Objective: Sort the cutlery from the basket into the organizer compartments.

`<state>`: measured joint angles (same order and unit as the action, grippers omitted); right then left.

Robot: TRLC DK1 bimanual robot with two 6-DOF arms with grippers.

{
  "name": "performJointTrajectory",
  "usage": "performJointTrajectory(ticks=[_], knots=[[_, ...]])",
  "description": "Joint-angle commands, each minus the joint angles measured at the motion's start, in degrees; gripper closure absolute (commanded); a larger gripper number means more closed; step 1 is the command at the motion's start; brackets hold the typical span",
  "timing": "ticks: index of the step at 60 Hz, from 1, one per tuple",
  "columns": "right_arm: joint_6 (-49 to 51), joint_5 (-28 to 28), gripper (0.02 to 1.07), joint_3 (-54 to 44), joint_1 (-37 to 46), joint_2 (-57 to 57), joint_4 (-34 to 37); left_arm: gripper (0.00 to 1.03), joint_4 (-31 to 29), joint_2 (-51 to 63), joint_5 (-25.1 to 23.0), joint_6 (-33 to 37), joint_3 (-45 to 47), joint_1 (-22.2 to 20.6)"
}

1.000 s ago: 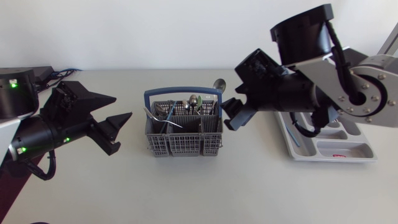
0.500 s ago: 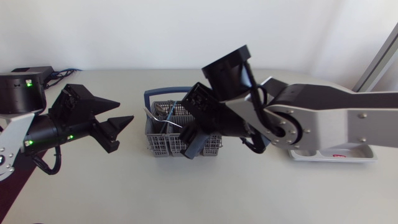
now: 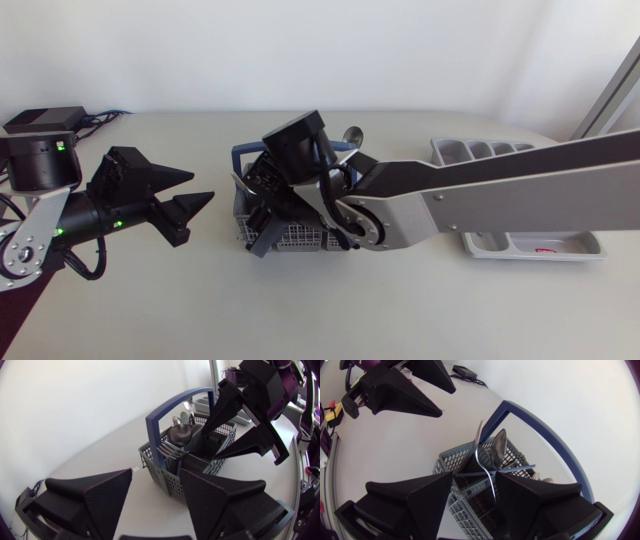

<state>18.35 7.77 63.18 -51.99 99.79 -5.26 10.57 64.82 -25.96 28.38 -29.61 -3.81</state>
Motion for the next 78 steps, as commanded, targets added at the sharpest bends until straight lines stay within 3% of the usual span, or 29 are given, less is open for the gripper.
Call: performJointTrajectory(ticks=[1,9,15,40,58,78], knots=[[0.7,0.6,0.48,2.2,-0.9,2.8,-1.5,0.38,1.6,1.9,-1.7,0.9,1.2,1.5],[0.7,0.7,0.48,4.6,-1.7,5.4,-1.5,0.38,3.8,4.5,-3.8,0.9,1.4,2.8],[0.7,0.7,0.56,6.0,-1.8,6.9,-2.1,0.38,5.3,6.3,-4.4,0.9,1.4,3.0],[0.9,1.0,0.63,10.1,-1.6,11.8,-2.9,0.38,8.2,9.7,-5.9,1.3,1.4,4.3],[1.2,1.3,0.92,10.9,-1.2,13.4,-3.2,0.38,8.2,9.9,-6.3,1.2,1.3,4.2],[0.9,0.1,1.01,7.5,-1.0,10.5,-5.0,0.38,8.0,8.9,-6.3,0.7,1.4,3.3]])
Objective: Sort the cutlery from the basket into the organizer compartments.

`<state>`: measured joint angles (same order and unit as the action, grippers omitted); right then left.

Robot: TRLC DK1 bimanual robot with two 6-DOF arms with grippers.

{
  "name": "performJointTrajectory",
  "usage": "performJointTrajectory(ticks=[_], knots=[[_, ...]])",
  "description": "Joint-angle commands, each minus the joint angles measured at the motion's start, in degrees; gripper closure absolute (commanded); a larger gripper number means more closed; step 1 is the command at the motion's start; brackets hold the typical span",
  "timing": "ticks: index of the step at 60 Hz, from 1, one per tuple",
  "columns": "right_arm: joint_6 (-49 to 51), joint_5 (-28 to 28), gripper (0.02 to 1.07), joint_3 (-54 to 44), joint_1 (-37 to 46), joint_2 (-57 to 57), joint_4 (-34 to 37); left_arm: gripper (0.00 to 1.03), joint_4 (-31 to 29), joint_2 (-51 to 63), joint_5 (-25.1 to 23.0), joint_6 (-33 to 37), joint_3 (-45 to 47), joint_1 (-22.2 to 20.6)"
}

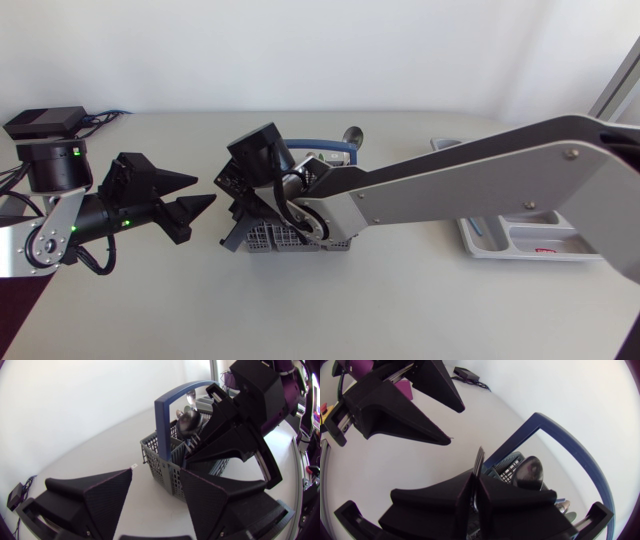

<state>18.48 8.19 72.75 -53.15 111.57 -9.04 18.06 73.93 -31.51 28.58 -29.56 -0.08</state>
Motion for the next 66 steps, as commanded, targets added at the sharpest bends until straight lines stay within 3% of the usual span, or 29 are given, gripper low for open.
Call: performJointTrajectory(ticks=[1,36,47,66], knots=[[0.8,-0.5,1.01,-2.4,0.1,-1.6,-1.7,0.38,0.5,-0.2,-0.7,0.4,1.3,-0.5],[-1.2,-5.9,1.01,-5.7,1.4,-11.4,-1.2,0.38,-2.4,-4.0,-0.3,-0.9,0.8,-2.7],[-5.1,-11.0,1.01,-4.9,3.0,-17.3,2.5,0.38,-3.7,-6.0,-0.3,-1.8,0.1,-3.8],[-13.2,-23.0,1.01,-1.7,7.8,-27.3,12.1,0.28,-10.3,-9.0,-4.5,-5.4,-5.8,-11.0]])
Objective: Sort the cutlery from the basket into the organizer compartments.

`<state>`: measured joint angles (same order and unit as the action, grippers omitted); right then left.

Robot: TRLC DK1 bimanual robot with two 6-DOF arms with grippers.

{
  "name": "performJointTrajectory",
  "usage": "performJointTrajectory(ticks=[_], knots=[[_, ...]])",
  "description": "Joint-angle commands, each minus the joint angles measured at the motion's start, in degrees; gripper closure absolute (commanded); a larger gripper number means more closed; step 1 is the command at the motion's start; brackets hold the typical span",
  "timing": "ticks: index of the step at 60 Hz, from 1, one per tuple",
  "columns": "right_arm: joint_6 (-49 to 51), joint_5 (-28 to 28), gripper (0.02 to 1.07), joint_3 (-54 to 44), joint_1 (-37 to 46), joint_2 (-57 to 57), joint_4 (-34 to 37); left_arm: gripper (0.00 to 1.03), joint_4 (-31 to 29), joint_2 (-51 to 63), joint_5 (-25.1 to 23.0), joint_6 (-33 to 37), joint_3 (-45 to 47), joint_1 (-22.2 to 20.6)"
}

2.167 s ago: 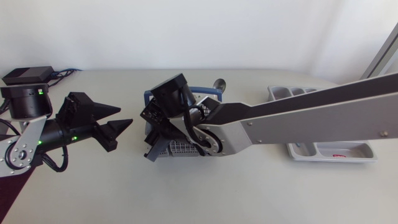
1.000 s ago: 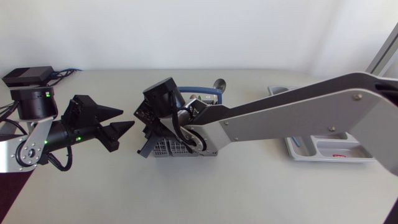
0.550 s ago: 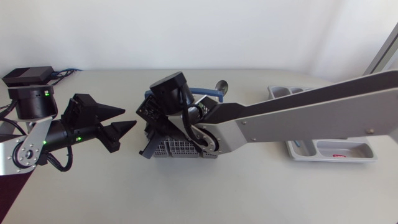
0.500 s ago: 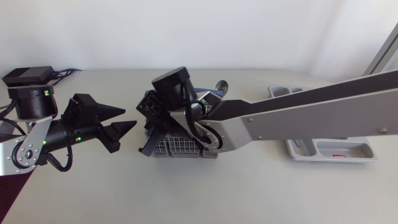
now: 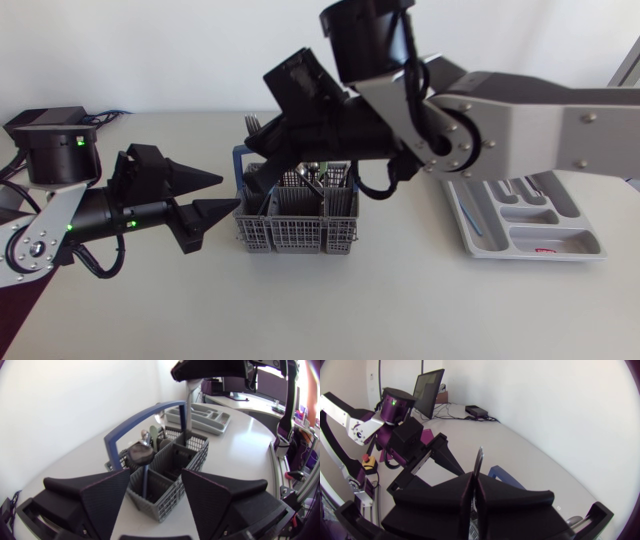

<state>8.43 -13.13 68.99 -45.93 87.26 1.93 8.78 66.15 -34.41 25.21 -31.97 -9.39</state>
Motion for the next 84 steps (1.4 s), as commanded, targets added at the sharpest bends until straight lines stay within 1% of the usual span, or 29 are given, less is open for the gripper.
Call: performJointTrajectory(ticks=[1,9,15,17,23,31,38,45,50,52,58,59,63,64,67,72,78,84], knots=[[-3.5,-2.2,1.01,2.0,0.7,-3.5,1.6,0.27,-1.4,-1.3,-2.2,-2.3,-3.8,-2.0],[-5.6,-6.0,1.01,2.1,0.9,-6.2,3.7,0.24,-3.1,-1.6,-6.5,-4.5,-6.6,-4.5],[-7.5,-9.1,1.01,2.1,1.4,-7.7,4.7,0.23,-4.1,-1.6,-7.5,-4.9,-8.1,-6.9],[-8.3,-10.2,1.01,2.1,1.5,-8.1,4.7,0.23,-4.6,-1.6,-8.7,-5.3,-8.5,-7.6],[-10.1,-13.1,1.01,2.4,2.2,-8.9,5.3,0.22,-5.2,-1.6,-12.6,-6.4,-9.3,-8.3],[-12.0,-16.1,1.01,2.4,2.6,-10.0,5.9,0.22,-5.3,-1.4,-15.0,-7.0,-9.8,-9.4],[-14.5,-19.0,1.01,2.3,3.0,-11.0,6.1,0.23,-5.3,-0.9,-18.5,-7.7,-10.3,-9.5],[-16.2,-20.7,1.01,2.2,3.1,-11.7,6.1,0.24,-5.4,-0.3,-19.9,-7.8,-10.8,-9.9],[-17.4,-21.9,1.01,2.5,3.1,-12.5,6.3,0.27,-5.5,0.0,-20.8,-7.8,-11.0,-10.7],[-18.1,-22.6,1.01,2.6,3.1,-12.6,6.3,0.31,-5.5,0.1,-21.0,-7.8,-11.0,-11.1],[-19.3,-23.8,1.01,3.0,3.2,-13.1,6.3,0.36,-5.5,0.3,-21.4,-7.7,-11.2,-12.0],[-19.6,-24.1,1.01,3.1,3.3,-13.1,6.4,0.39,-5.5,0.6,-21.4,-7.8,-11.4,-12.2],[-20.2,-24.8,1.01,3.3,3.3,-13.3,6.4,0.4,-5.6,0.8,-21.5,-7.8,-11.7,-12.6],[-20.4,-24.8,1.01,3.3,3.3,-13.4,6.4,0.43,-5.6,0.9,-21.6,-7.8,-11.9,-12.6],[-20.9,-25.3,1.01,3.4,3.3,-13.7,6.4,0.45,-5.6,1.2,-21.7,-7.9,-12.2,-12.8],[-21.4,-25.7,1.01,3.6,3.3,-14.2,6.5,0.53,-5.6,1.8,-22.2,-8.2,-12.8,-12.9],[-21.5,-25.7,1.01,3.7,3.4,-14.6,6.7,0.66,-5.5,2.2,-22.2,-8.4,-13.0,-13.7],[-21.8,-26.0,1.01,3.5,3.5,-14.9,6.7,0.75,-5.4,2.6,-22.2,-8.4,-13.2,-13.8]])
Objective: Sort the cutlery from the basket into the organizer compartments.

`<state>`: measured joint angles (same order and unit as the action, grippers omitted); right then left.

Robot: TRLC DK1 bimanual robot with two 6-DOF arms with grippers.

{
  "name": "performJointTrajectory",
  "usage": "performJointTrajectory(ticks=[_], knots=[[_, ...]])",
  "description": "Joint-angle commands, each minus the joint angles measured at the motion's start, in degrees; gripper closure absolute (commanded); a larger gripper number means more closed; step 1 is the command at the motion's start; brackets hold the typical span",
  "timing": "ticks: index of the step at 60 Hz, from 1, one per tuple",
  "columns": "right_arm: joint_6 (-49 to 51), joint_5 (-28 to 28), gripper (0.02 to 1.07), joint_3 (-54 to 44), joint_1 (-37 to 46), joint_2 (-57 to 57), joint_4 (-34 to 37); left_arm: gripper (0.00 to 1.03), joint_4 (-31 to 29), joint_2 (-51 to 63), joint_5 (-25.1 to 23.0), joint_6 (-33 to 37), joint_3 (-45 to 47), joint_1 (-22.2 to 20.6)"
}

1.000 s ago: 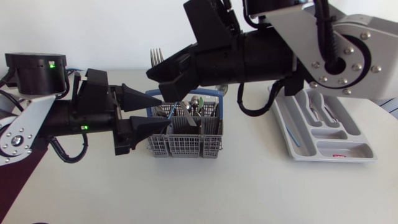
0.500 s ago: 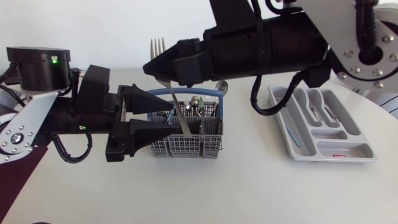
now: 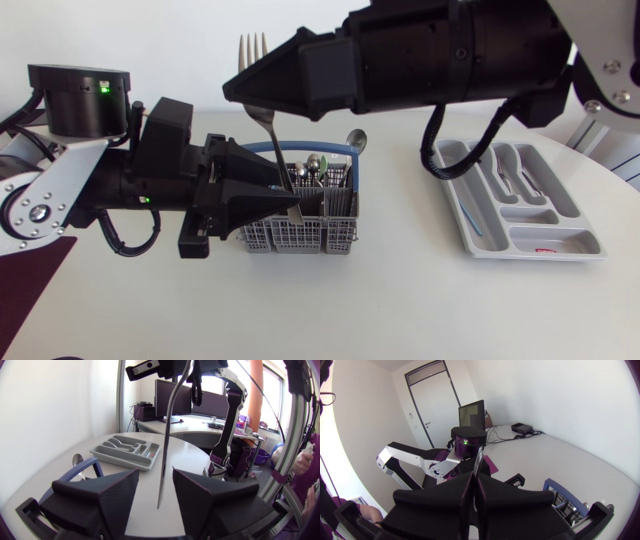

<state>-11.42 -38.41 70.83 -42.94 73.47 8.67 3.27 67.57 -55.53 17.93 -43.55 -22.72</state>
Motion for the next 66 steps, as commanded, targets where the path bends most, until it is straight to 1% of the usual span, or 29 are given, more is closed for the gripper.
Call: performJointTrajectory(ticks=[1,6,9,14,26,36,37,43,54,59,66], knots=[[-2.0,-0.9,1.01,1.6,0.7,-1.2,-0.1,0.75,0.1,1.2,-1.1,-1.1,-1.6,-0.5],[-2.3,-1.1,1.01,1.4,0.8,-1.3,-0.3,0.81,0.1,1.4,-1.2,-1.2,-1.7,-0.6],[-2.3,-1.1,1.01,1.3,0.8,-1.3,-0.4,0.87,0.2,1.5,-1.1,-1.2,-1.7,-0.8],[-2.3,-1.1,1.01,1.3,0.8,-1.3,-0.5,1.0,0.8,1.6,-1.1,-1.2,-1.6,-0.8],[-2.3,-1.1,1.0,0.9,1.2,-1.3,-0.7,1.0,0.1,2.1,-1.0,-2.0,-2.4,-0.7],[-2.1,-0.8,0.98,0.9,1.1,-1.5,-0.6,1.0,0.6,1.7,-0.9,-1.7,-2.2,-0.2],[-2.0,-0.7,0.97,0.9,1.1,-1.6,-0.6,1.0,0.7,1.7,-1.2,-1.7,-2.2,-0.1],[-1.0,0.1,0.8,0.5,1.0,-2.1,-0.4,1.0,0.7,1.7,-3.1,-1.3,-2.1,0.1],[1.7,1.7,0.53,-0.4,0.8,-4.4,0.9,1.0,0.6,1.2,-3.6,0.4,-1.8,0.1],[3.3,2.4,0.46,-1.0,1.1,-6.1,2.2,1.0,0.5,1.2,-4.2,1.3,-1.6,0.2],[5.7,3.0,0.41,-2.0,2.1,-8.2,3.7,1.0,0.2,0.5,-5.0,3.0,-1.2,0.2]])
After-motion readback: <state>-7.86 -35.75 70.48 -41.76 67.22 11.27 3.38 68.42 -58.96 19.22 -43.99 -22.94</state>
